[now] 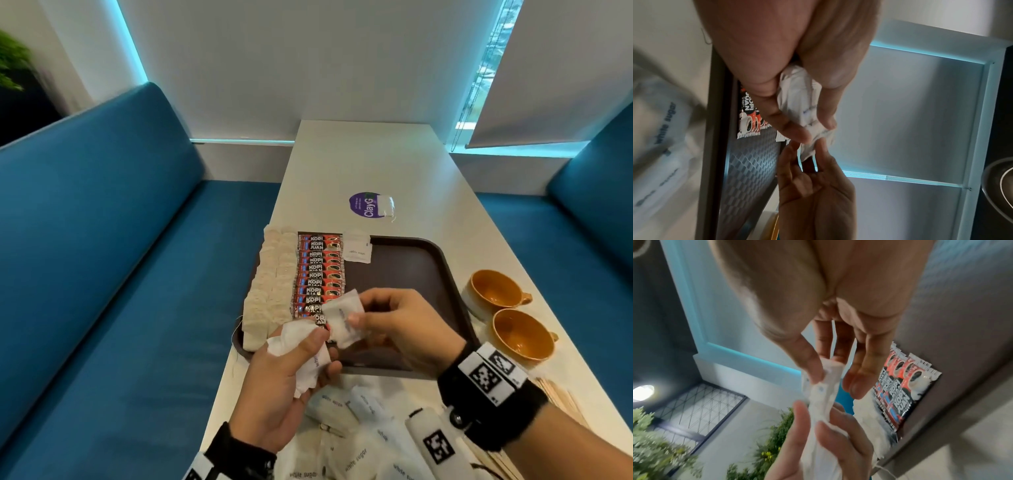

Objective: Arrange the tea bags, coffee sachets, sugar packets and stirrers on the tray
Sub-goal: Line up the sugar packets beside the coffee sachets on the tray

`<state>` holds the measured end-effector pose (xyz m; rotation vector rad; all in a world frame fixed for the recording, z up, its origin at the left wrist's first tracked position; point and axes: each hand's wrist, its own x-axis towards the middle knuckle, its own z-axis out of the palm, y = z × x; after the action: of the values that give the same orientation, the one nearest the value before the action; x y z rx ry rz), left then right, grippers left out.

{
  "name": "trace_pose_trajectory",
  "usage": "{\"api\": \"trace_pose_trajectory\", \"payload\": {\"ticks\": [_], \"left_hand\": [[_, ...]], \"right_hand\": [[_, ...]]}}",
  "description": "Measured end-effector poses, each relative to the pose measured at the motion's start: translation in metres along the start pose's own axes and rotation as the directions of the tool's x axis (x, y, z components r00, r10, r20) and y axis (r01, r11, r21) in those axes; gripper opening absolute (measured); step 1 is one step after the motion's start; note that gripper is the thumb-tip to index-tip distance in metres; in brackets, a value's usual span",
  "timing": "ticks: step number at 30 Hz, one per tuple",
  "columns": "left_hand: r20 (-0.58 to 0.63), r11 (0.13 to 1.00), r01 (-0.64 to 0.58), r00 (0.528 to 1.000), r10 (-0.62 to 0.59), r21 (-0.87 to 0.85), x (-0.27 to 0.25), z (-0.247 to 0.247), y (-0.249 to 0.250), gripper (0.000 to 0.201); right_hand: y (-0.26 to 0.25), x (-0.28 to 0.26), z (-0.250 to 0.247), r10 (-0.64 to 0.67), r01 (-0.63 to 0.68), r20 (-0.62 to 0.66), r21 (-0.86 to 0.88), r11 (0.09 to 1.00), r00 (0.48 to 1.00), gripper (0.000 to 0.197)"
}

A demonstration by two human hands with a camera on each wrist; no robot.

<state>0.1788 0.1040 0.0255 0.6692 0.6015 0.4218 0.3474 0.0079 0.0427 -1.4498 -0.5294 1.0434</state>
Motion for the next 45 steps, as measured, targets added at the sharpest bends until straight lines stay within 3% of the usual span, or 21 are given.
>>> {"api": "trace_pose_trajectory", "payload": {"ticks": [2, 7, 10, 13, 18, 22, 26, 30, 34, 39, 42, 45], "left_hand": [[-0.019, 0.998, 0.034, 0.999, -0.035, -0.062, 0.004, -0.002, 0.000, 0.036], [-0.025, 0.975, 0.093, 0.995, -0.100, -0.200, 0.012, -0.011, 0.001, 0.042], [-0.017, 0.965, 0.114, 0.992, -0.122, -0.236, 0.018, -0.015, 0.000, 0.047], [-0.010, 0.959, 0.132, 0.990, -0.139, -0.252, 0.020, -0.017, 0.000, 0.052], [-0.003, 0.968, 0.153, 0.988, -0.157, -0.200, 0.017, -0.017, 0.004, 0.048], [0.012, 0.987, 0.127, 0.992, -0.127, -0.098, 0.012, -0.016, 0.004, 0.042], [0.009, 0.990, 0.130, 0.992, -0.130, -0.046, 0.011, -0.019, 0.003, 0.043], [-0.004, 0.994, 0.101, 0.995, -0.101, -0.029, 0.005, -0.016, 0.004, 0.043], [0.019, 0.999, 0.041, 0.999, -0.040, -0.020, -0.002, -0.009, 0.002, 0.040], [0.054, 1.000, 0.015, 0.998, -0.014, -0.022, -0.006, -0.001, 0.000, 0.037], [0.042, 0.999, 0.023, 0.999, -0.022, -0.022, -0.008, 0.003, -0.002, 0.028], [-0.019, 0.998, 0.038, 0.999, -0.040, -0.056, -0.006, 0.002, -0.003, 0.037]], "right_hand": [[-0.003, 0.023, -0.015, 0.014, -0.012, -0.110, 0.015, 1.000, 0.994, 0.014], [-0.002, 0.105, -0.067, -0.114, -0.025, -0.335, -0.386, 0.922, 0.935, 0.034], [-0.001, 0.142, -0.083, -0.131, -0.028, -0.356, -0.409, 0.912, 0.925, 0.036], [-0.001, 0.169, -0.088, -0.123, -0.031, -0.299, -0.460, 0.887, 0.946, 0.029], [0.005, 0.200, -0.092, -0.176, -0.118, -0.328, -0.708, 0.696, 0.928, 0.026], [0.005, 0.204, -0.094, -0.232, -0.147, -0.378, -0.746, 0.649, 0.896, 0.037], [-0.011, 0.182, -0.079, -0.283, -0.070, -0.377, -0.699, 0.711, 0.882, 0.031], [-0.026, 0.118, -0.039, -0.189, 0.113, -0.098, -0.514, 0.851, 0.977, 0.028], [-0.018, 0.040, -0.001, -0.063, 0.074, 0.068, -0.179, 0.981, 0.996, 0.048], [0.019, -0.022, 0.016, -0.018, 0.019, 0.038, -0.035, 0.999, 0.999, 0.025], [0.022, -0.029, 0.014, -0.030, 0.031, -0.040, 0.019, 0.999, 0.999, 0.021], [0.017, -0.018, 0.004, -0.046, 0.054, -0.123, 0.064, 0.997, 0.991, 0.023]]}}
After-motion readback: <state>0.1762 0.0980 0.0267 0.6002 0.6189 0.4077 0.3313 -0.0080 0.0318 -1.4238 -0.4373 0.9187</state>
